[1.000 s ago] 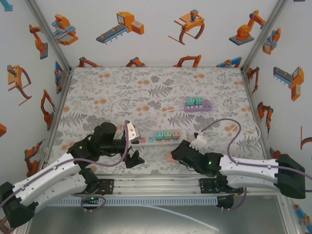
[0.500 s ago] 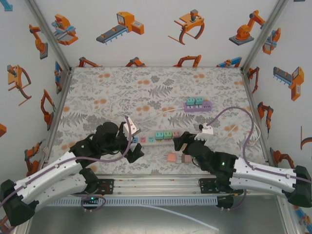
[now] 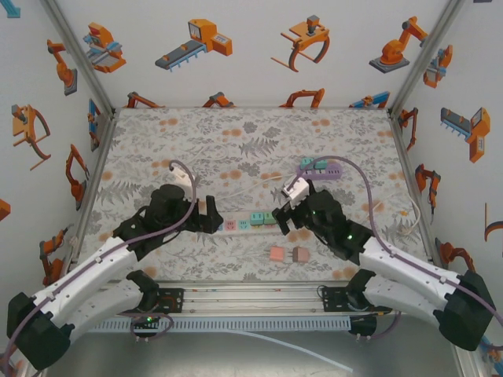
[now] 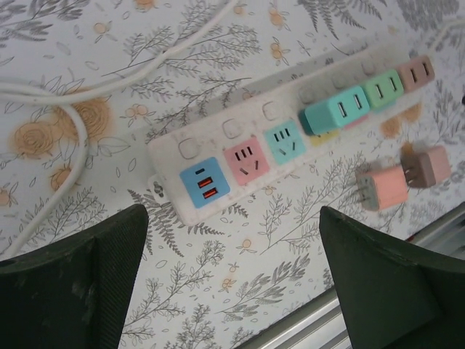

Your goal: Pull the plug off the socket

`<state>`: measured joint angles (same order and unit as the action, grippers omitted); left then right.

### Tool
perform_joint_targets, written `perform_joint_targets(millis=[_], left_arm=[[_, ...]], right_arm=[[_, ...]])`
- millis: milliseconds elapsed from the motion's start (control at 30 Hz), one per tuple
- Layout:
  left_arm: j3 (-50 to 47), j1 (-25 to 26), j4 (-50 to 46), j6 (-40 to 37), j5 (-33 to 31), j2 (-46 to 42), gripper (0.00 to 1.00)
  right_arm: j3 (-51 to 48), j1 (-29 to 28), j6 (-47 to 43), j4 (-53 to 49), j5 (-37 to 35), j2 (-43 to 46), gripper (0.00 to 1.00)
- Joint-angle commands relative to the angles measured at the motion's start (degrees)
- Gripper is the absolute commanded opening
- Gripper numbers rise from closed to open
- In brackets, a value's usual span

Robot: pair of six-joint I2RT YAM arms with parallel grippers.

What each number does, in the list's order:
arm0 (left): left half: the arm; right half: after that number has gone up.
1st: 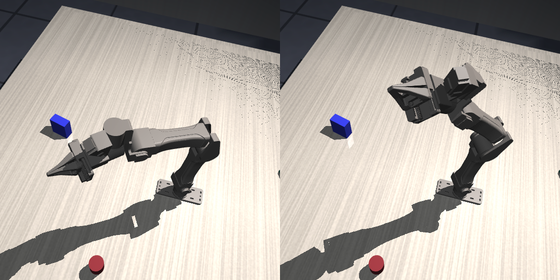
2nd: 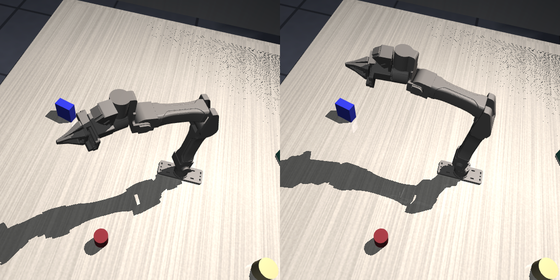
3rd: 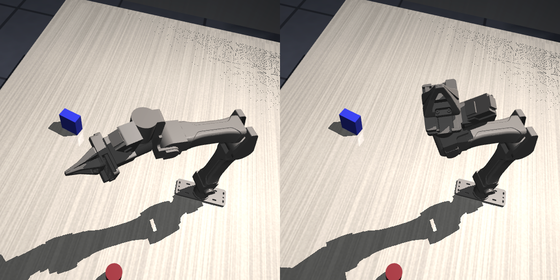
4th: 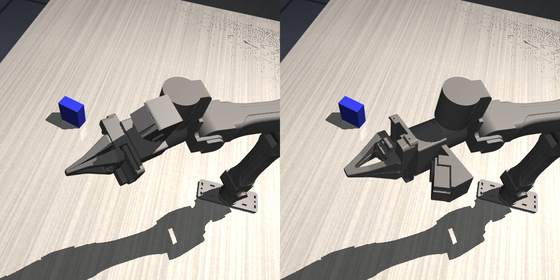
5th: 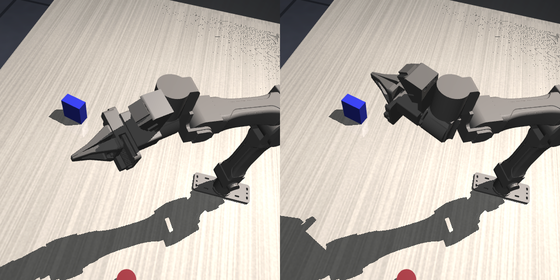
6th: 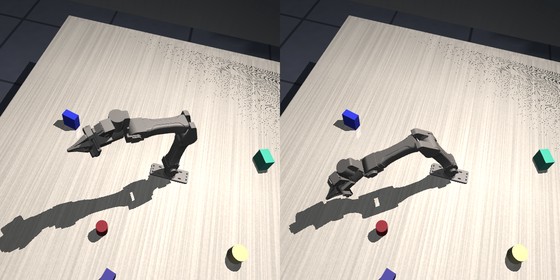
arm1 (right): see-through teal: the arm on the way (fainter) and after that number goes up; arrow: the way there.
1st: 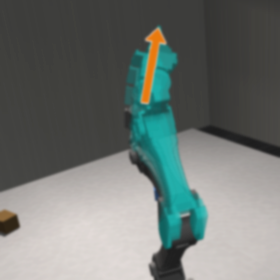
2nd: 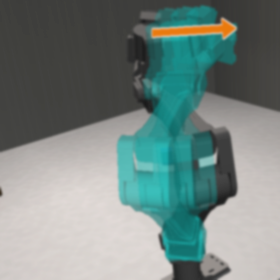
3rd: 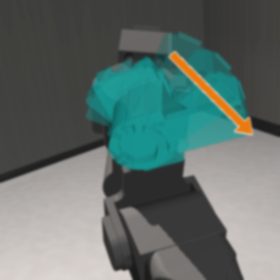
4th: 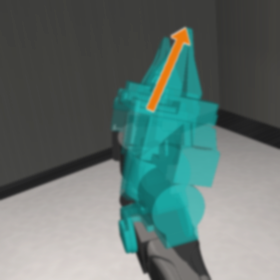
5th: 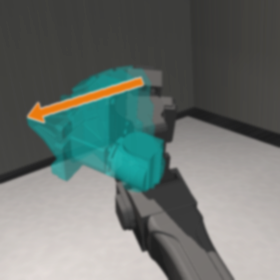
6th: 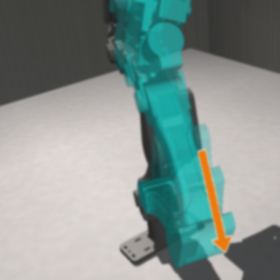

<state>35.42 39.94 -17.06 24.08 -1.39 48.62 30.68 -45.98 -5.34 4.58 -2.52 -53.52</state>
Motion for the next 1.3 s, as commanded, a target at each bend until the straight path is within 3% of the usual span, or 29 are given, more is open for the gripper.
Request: perform_joint_targets(millis=[0,133,367,733,1000,1267], left_arm=[[2.3,-2.1,-3.1,6.8,-1.0,0.9,0.91],[3.3,-5.8,-6.3,9.7,0.2,3.4,0.90],[4.0,-8.9,-5.4,11.3,3.1,9.5,0.88],[5.0,-9.2,-1.5,13.9,3.8,21.4,0.84],[6.7,-9.2,-0.8,14.3,5.3,27.7,0.78],[6.9,-9.0,-1.2,14.7,6.4,31.6,0.73]], right_arm=[[4.6,3.4,-12.4,1.3,18.4,-4.0,0.84],[11.4,4.7,-20.9,-5.7,24.9,-12.6,0.83],[18.9,5.1,-27.1,-11.6,32.7,-24.4,0.80],[22.8,5.1,-27.8,-10.9,33.9,-34.9,0.65],[23.4,5.1,-28.5,-10.4,34.7,-37.6,0.44],[23.9,4.9,-28.8,-10.7,34.8,-38.4,0.35]])
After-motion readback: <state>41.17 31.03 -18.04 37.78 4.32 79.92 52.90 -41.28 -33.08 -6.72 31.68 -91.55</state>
